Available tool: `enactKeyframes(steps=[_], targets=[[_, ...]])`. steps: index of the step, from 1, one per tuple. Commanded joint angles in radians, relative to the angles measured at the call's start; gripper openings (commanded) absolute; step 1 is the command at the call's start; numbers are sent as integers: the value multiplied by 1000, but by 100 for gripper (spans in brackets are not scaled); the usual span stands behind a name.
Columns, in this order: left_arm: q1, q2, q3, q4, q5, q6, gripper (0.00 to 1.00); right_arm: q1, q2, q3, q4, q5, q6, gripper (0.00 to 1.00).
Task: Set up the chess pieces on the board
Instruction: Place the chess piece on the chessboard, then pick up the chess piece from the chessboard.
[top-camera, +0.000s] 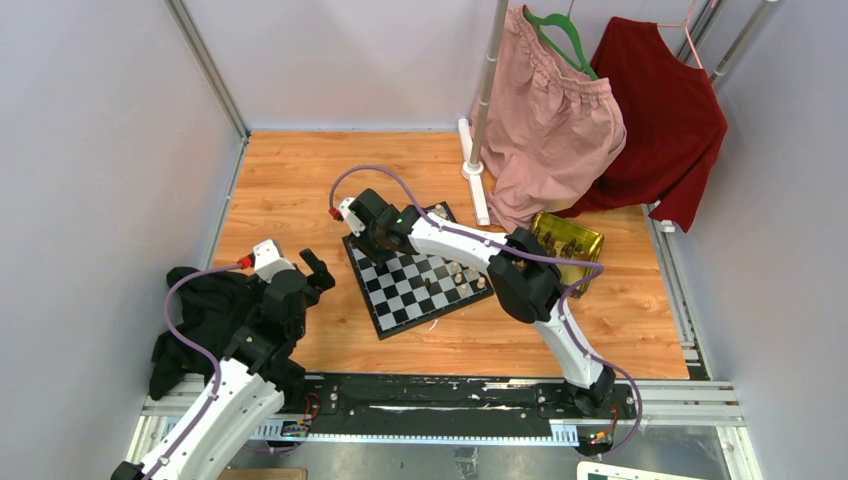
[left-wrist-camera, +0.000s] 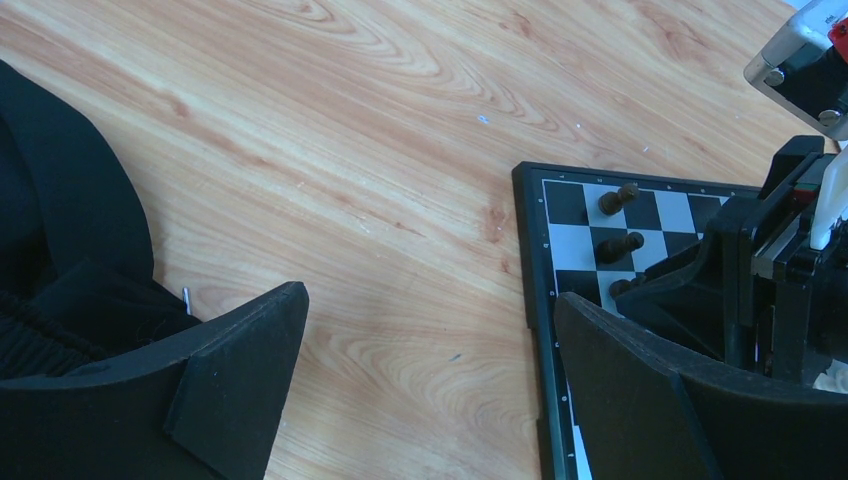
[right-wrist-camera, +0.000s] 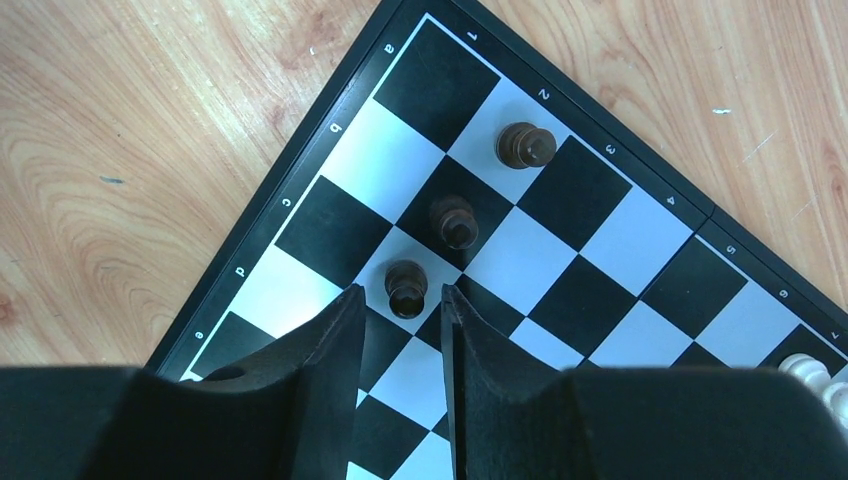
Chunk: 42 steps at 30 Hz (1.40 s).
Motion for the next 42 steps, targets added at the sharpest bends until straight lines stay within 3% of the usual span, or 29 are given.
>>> enactKeyframes(steps=[1, 7, 16, 23, 42], targets=[[-6, -4, -4, 13, -17, -4, 100, -10, -24, -7, -21, -18, -14, 38], [-6, -4, 1, 4, -24, 0, 100, 3, -110, -84, -18, -5, -6, 38], [-6, 2, -1, 4, -26, 0, 100, 12, -349, -385, 75, 53, 50, 39], [-6, 25, -4, 20, -18, -3, 100, 10, -448, -545, 112, 142, 82, 40], [-6, 58, -2, 47, -3, 4, 100, 0, -461, -637, 134, 166, 120, 42]])
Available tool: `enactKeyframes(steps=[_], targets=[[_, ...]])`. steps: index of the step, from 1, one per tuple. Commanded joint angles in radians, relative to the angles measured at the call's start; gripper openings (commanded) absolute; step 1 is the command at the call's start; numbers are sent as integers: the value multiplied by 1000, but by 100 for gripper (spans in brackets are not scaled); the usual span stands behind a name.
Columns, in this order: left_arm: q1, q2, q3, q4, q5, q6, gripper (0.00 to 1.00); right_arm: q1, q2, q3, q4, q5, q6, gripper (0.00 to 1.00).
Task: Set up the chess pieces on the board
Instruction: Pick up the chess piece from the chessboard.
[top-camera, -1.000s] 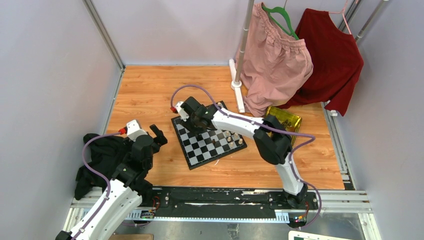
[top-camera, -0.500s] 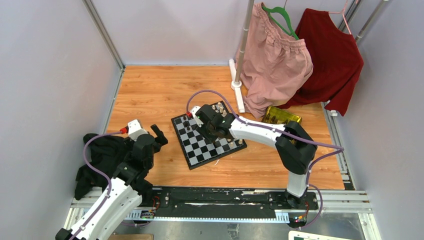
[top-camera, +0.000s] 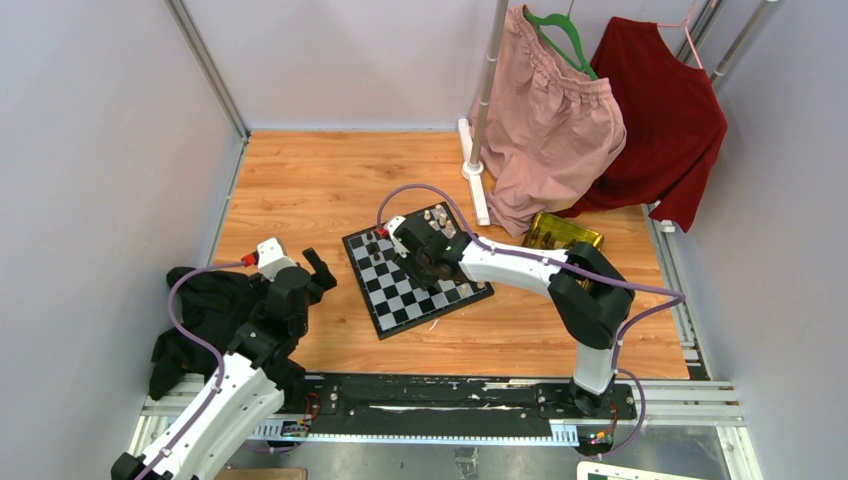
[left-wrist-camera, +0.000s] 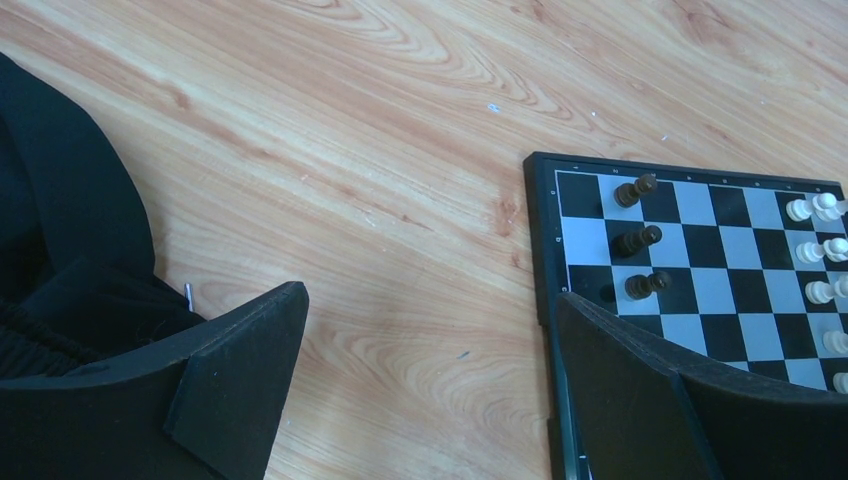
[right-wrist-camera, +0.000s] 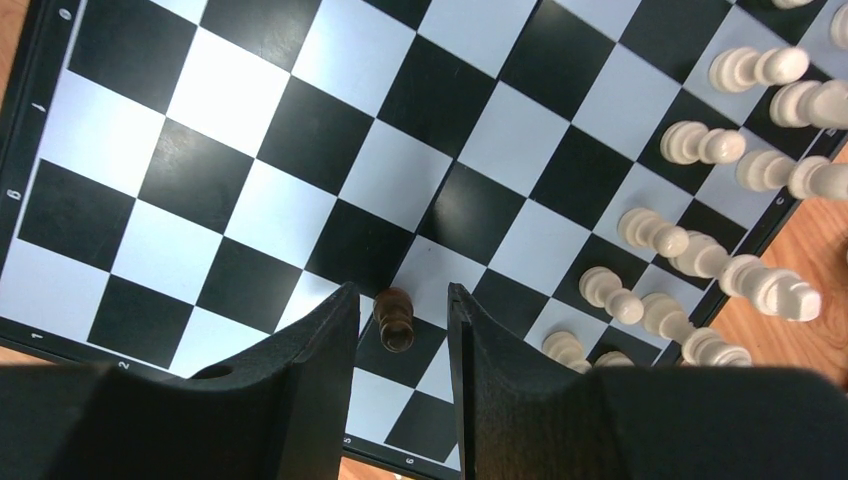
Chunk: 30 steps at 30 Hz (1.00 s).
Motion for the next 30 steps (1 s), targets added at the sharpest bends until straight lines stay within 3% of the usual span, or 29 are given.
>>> enactKeyframes(steps=[1, 10, 22, 30], targets=[[-6, 3, -1, 31, 0, 4, 100, -3, -30, -34, 5, 17, 35, 42], [-6, 5, -4, 31, 0, 5, 100, -8, -39, -58, 19, 8, 51, 38], [-6, 8, -9, 37, 3, -2, 100, -16, -50, -62, 13, -18, 64, 1], [-6, -24, -10, 15, -5, -14, 100, -2, -2, 68, -38, -52, 38, 0]])
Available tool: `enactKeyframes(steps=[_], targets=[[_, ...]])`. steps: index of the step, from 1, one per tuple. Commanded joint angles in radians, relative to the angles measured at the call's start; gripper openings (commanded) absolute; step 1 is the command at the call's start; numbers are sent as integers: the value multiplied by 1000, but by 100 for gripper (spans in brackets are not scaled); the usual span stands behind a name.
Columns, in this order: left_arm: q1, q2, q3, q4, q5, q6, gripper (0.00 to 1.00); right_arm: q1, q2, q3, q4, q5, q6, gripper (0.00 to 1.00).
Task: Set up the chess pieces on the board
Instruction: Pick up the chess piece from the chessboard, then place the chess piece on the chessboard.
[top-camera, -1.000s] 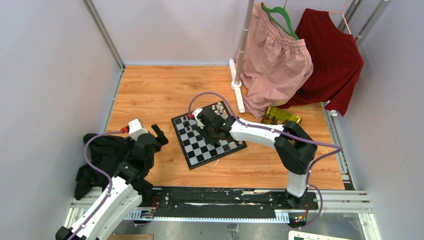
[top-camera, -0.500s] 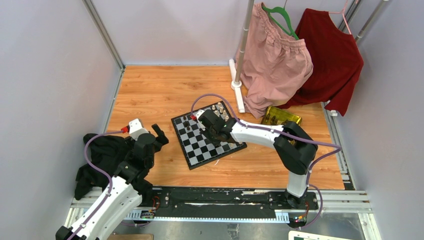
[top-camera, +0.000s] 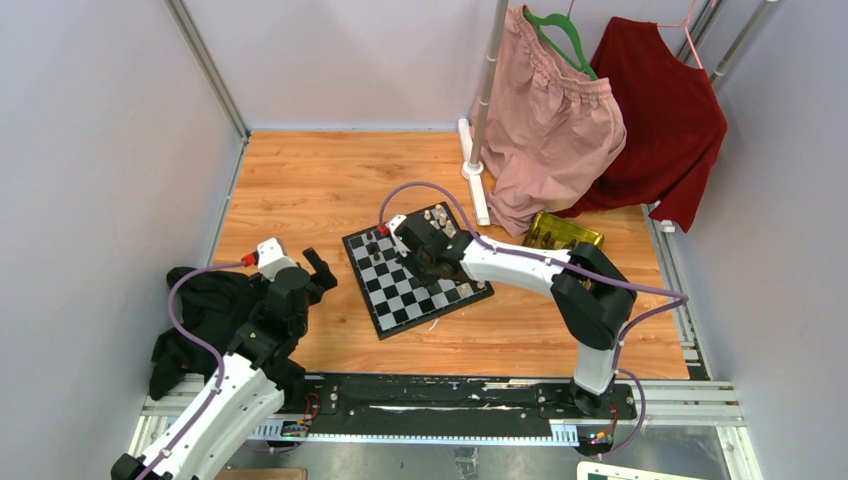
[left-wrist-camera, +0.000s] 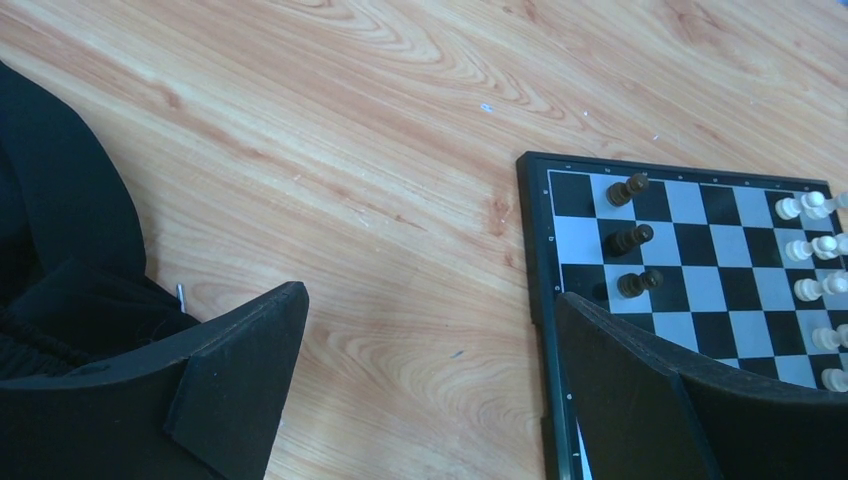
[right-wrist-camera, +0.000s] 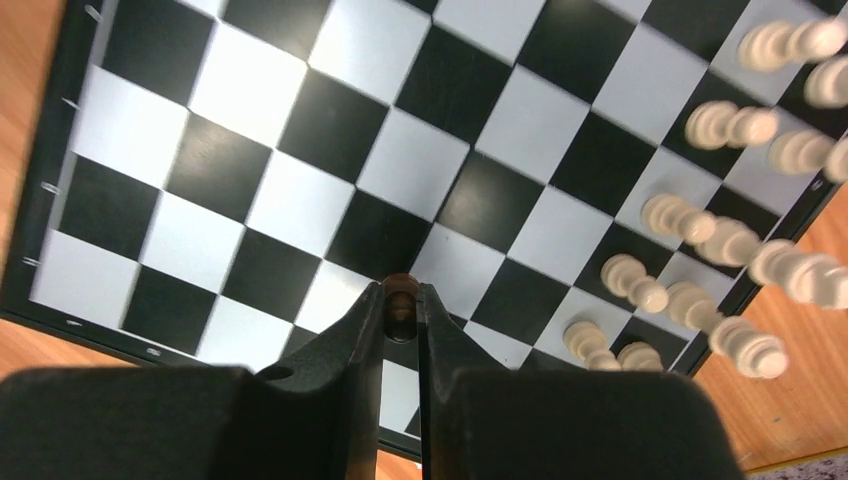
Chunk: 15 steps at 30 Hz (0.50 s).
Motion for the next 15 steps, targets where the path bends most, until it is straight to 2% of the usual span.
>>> enactKeyframes(steps=[1, 15], targets=[[-6, -28, -9, 6, -16, -13, 100, 5, 27, 132, -44, -27, -18, 0], [-6, -48, -14, 6, -7, -22, 100, 54, 286, 472, -153, -62, -41, 0]])
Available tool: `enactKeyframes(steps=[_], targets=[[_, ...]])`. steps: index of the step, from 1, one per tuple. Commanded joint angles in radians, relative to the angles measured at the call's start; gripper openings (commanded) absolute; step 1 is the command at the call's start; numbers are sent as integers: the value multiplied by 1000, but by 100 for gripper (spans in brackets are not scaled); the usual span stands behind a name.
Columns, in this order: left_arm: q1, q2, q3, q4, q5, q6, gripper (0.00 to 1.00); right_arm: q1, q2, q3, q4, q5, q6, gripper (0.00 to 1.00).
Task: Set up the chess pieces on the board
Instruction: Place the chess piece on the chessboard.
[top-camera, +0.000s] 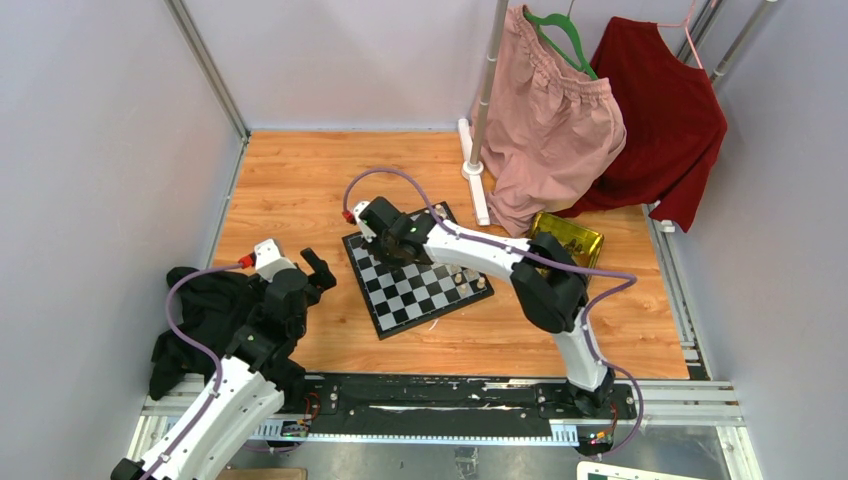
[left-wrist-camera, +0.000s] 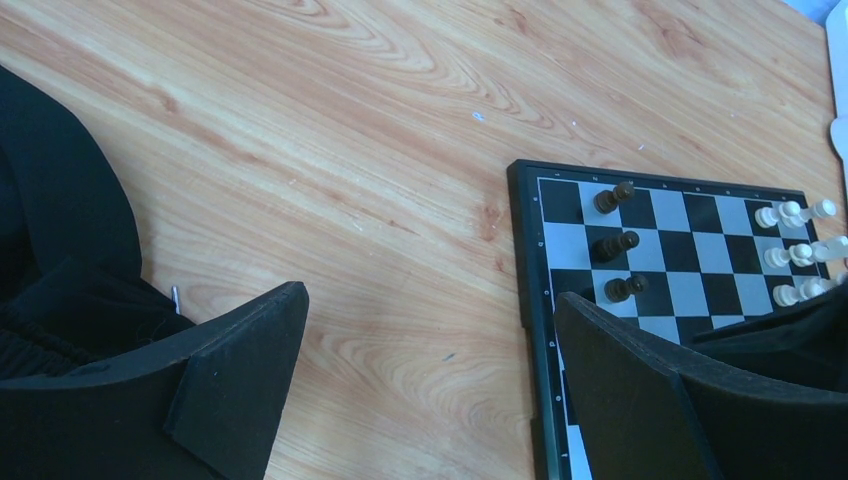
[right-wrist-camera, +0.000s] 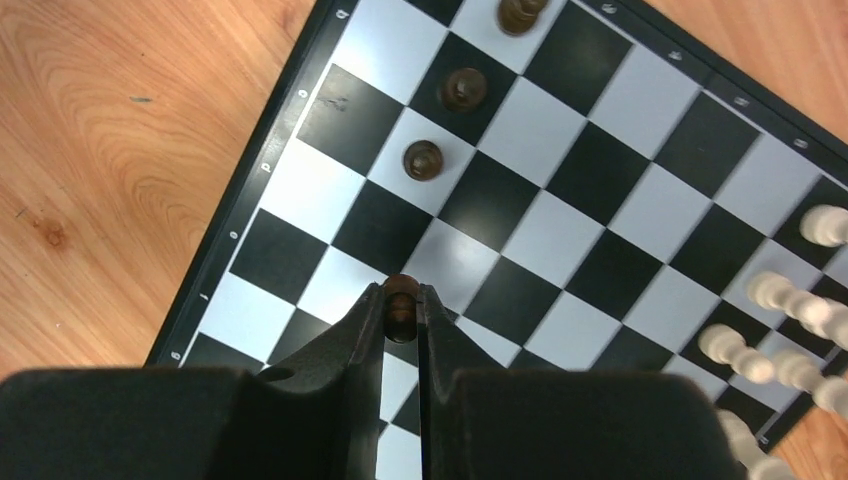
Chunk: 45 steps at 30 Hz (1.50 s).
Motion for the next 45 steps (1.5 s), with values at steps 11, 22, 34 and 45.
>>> enactKeyframes(steps=[11, 22, 34, 45], targets=[[-6, -24, -30, 21, -7, -8, 100, 51, 132, 159, -91, -12, -24, 0], [-6, -13, -38, 36, -5, -3, 100, 52, 163, 184, -90, -2, -23, 0], [-6, 1, -47, 48, -6, 4, 100, 46, 179, 199, -90, 24, -64, 0], [-6, 6, -51, 52, -5, 6, 100, 41, 188, 194, -90, 36, -68, 0]])
